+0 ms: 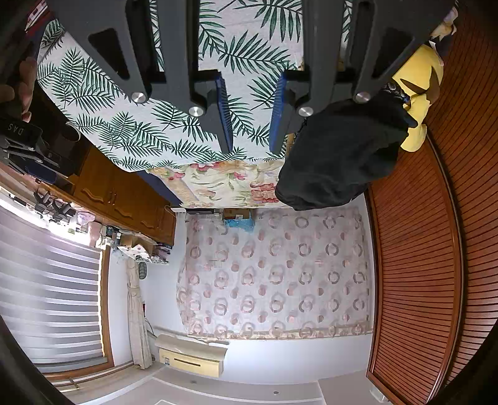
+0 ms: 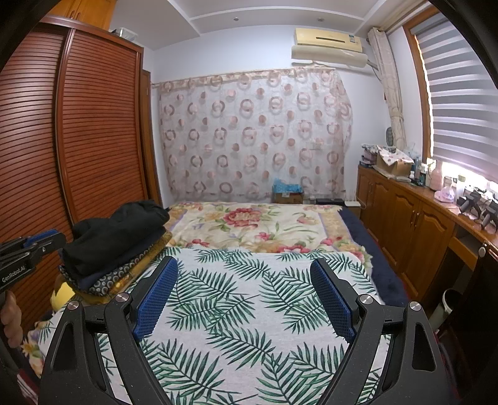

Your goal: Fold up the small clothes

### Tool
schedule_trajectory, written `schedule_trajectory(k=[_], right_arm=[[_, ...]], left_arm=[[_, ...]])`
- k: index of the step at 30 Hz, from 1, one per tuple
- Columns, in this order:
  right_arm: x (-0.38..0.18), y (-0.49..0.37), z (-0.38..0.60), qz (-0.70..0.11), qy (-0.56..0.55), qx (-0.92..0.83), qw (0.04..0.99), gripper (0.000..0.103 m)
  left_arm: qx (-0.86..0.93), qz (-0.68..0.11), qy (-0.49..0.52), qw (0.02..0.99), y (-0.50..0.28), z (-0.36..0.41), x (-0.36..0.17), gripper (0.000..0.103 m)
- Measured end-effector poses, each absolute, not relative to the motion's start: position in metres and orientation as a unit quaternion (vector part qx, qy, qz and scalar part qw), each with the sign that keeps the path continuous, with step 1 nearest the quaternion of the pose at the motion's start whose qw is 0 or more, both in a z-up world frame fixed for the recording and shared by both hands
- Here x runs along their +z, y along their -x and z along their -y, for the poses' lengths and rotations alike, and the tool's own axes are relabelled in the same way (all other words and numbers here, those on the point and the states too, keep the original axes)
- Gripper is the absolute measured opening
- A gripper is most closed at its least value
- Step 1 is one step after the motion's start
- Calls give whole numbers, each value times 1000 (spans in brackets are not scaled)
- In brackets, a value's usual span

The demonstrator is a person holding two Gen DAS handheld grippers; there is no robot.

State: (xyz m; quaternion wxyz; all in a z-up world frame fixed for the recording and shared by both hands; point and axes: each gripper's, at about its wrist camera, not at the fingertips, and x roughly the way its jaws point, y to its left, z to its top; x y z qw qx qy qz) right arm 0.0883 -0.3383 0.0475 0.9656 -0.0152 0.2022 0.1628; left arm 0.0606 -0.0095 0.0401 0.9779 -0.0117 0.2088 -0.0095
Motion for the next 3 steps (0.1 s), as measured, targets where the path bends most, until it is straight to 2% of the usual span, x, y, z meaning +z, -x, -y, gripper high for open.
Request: schedule_trajectory(k=[3], right_arm=[[47,-89,339,-202,15,163,966,89]], left_arm=[[-9,-209,12,978,-61,9,40,23]])
